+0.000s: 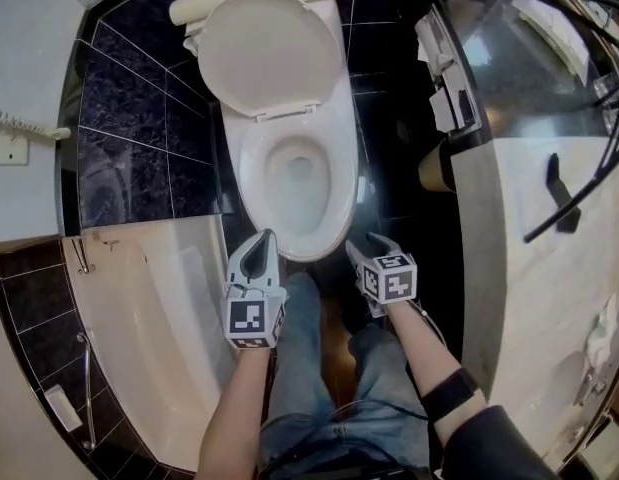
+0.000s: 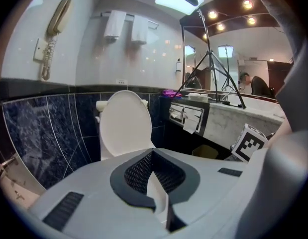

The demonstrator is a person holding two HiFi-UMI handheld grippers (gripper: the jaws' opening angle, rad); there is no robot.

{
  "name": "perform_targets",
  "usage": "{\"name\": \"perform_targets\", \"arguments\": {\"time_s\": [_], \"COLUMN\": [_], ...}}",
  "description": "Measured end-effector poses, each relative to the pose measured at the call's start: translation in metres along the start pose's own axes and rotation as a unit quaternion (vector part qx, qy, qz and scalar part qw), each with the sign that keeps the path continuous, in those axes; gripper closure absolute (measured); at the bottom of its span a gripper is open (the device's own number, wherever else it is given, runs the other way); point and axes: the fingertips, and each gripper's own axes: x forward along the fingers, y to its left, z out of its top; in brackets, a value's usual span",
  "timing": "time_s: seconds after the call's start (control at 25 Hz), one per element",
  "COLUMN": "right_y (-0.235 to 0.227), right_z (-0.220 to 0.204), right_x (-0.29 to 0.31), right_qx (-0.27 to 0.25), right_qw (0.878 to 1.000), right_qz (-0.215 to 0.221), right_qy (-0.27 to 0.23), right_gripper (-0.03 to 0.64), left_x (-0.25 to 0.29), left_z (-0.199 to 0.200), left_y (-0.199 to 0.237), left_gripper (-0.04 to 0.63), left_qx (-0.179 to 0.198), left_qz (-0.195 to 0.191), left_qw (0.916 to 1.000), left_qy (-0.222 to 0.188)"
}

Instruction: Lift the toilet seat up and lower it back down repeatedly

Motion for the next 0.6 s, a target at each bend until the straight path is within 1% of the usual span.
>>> {"name": "perform_targets", "arguments": {"time_s": [0.08,0.12,0.2,0.28,0.36,0.48,0.6], "right_y": [-0.007,-0.009,-0.012,-0.018,-0.025,-0.031,-0.037], "right_z": [-0.019,-0.026,-0.036,-0.044,-0.052,-0.067,-0.073], "right_x": [0.021,0.029,0.042,0.055,0.069,0.090,0.110], "right_qx": [0.064,0.103,0.181,0.239,0.263,0.275,0.295], "right_qw": [0.998,0.994,0.980,0.964,0.957,0.955,0.949], "right_qz": [0.027,0.043,0.082,0.109,0.115,0.113,0.106], "right_qy": [0.000,-0.005,-0.021,-0.034,-0.035,-0.023,-0.021], "right_gripper": [0.405,0.405,0.405,0.405,0.407,0.407,0.411], "left_x": [0.009,0.013,0.018,0.025,0.031,0.040,0.050], "left_z": [-0.028,-0.040,-0.060,-0.073,-0.084,-0.095,-0.100], "left_y": [0.005,0.007,0.008,0.007,0.008,0.011,0.013], "left_gripper": [0.604,0.604,0.604,0.604,0.604,0.604,0.604], "left_qx": [-0.005,-0.007,-0.007,-0.008,-0.009,-0.006,-0.016], "left_qz": [0.008,0.010,0.010,0.005,0.004,0.004,0.003], "left_qw": [0.9999,0.9999,0.9998,0.9998,0.9998,0.9998,0.9996], "left_qy": [0.005,0.008,0.014,0.017,0.018,0.021,0.023]}}
